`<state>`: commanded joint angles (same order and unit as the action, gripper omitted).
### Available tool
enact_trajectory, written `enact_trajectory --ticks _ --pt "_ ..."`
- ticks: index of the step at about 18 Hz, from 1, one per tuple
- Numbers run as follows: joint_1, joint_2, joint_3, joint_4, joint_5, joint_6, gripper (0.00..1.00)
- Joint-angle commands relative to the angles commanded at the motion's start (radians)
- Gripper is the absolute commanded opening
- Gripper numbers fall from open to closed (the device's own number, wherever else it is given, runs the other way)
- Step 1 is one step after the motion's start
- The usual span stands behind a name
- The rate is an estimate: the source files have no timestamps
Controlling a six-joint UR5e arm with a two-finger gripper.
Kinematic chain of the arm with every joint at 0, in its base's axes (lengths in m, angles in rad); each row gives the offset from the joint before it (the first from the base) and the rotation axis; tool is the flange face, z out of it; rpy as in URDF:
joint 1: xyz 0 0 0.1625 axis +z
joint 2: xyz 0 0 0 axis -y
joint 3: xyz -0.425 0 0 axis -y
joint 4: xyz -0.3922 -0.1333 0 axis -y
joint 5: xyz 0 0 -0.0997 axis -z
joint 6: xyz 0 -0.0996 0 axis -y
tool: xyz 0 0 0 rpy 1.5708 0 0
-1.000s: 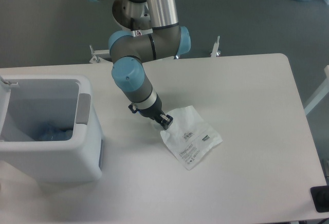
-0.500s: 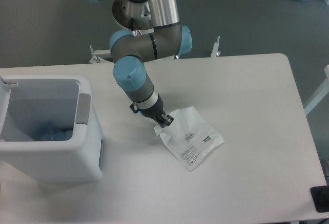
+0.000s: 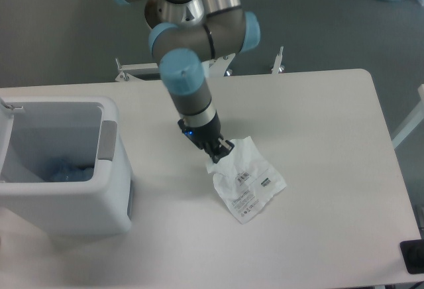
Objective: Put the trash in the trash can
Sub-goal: 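Lift the wrapper and carry it over the white bin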
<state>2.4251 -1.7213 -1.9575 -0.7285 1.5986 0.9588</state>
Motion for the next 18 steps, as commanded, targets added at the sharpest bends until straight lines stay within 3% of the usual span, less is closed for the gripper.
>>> enact_trajectory --ticks 3,9,15,18 --pt "0.035 0.046 0.047 -0.066 -0.083 -0.026 0.00" --pt "0.078 0.129 0.123 -0.112 -0.258 -0.155 0.00" --pt "0.118 0.238 0.153 -0.097 -0.508 -0.512 0.00" --pt "0.126 0.288 0.178 -0.097 -0.607 -0.597 0.00"
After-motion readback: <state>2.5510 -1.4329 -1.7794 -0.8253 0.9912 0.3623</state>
